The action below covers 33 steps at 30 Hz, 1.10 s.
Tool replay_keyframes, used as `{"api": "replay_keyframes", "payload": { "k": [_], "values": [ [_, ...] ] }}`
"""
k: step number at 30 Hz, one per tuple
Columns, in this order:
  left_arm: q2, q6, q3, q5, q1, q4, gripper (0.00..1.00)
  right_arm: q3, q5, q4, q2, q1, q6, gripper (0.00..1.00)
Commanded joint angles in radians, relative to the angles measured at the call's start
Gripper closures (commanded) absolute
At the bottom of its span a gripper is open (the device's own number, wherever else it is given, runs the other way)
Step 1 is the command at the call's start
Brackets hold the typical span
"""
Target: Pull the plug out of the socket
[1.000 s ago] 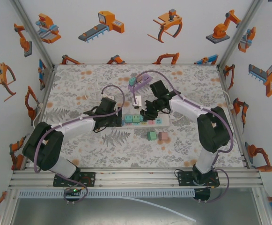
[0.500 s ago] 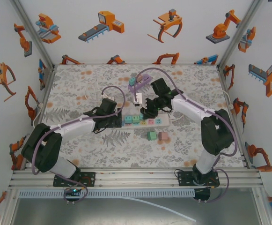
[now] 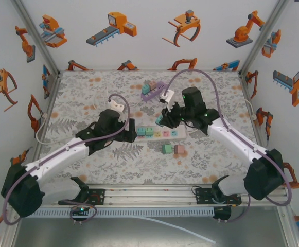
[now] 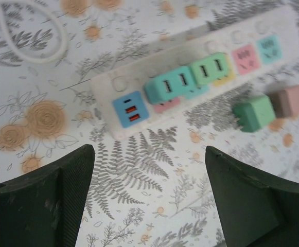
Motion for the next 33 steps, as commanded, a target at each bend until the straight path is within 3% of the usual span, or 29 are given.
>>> {"api": "replay_keyframes", "payload": {
  "k": [1,8,15,18,25,33],
  "values": [
    [-0.073,0.083,-0.02,0.125,-0.017,0.024,0.19,-0.054,0.089,0.07,-0.076,-0.043,0.359,0.8],
    [-0.2,0.164,-0.032,0.304,-0.053,0.048,0.19,-0.221,-0.012,0.102,-0.236,-0.199,0.707,0.79],
    [-0.287,0.2,-0.032,0.397,-0.086,0.033,0.1,-0.43,-0.074,0.165,-0.369,-0.359,0.999,0.78],
    [-0.309,0.211,-0.035,0.423,-0.098,0.028,0.01,-0.528,-0.037,0.188,-0.435,-0.395,1.087,0.78],
    [-0.317,0.229,-0.034,0.447,-0.114,0.028,0.03,-0.755,0.124,0.254,-0.564,-0.411,1.231,0.78],
    [-0.27,0.244,-0.019,0.426,-0.124,0.005,0.03,-0.844,0.262,0.219,-0.621,-0.413,1.225,0.78]
  ]
}}
